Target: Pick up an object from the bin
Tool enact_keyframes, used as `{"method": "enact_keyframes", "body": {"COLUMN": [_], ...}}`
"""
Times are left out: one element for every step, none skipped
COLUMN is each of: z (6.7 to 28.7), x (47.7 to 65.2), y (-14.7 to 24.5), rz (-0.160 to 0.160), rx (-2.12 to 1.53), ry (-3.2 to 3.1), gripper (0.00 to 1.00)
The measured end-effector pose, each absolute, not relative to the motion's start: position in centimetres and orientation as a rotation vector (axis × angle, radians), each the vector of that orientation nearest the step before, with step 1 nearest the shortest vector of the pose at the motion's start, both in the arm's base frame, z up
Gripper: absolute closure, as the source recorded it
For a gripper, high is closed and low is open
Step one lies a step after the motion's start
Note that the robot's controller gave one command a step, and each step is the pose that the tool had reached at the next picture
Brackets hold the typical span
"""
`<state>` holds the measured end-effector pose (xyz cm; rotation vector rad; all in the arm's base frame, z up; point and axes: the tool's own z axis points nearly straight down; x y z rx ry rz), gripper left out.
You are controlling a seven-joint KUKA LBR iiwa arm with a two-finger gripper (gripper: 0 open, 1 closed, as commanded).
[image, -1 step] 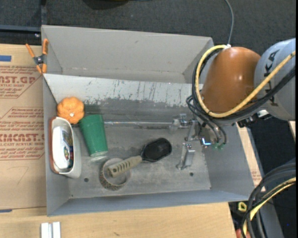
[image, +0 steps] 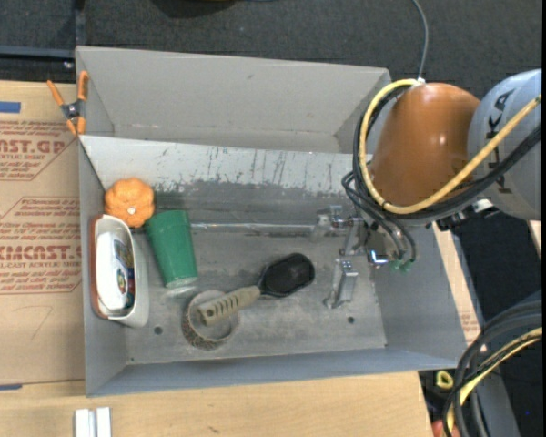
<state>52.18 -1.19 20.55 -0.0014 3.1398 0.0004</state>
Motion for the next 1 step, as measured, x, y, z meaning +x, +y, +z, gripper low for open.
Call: {"method": "enact_keyframes", "body": {"z": [9.95], "x": [55.55], "y": [3.21], "rz": [0.0], "rx": [-0.436], "ry": [3.108], "gripper": [0.0]}}
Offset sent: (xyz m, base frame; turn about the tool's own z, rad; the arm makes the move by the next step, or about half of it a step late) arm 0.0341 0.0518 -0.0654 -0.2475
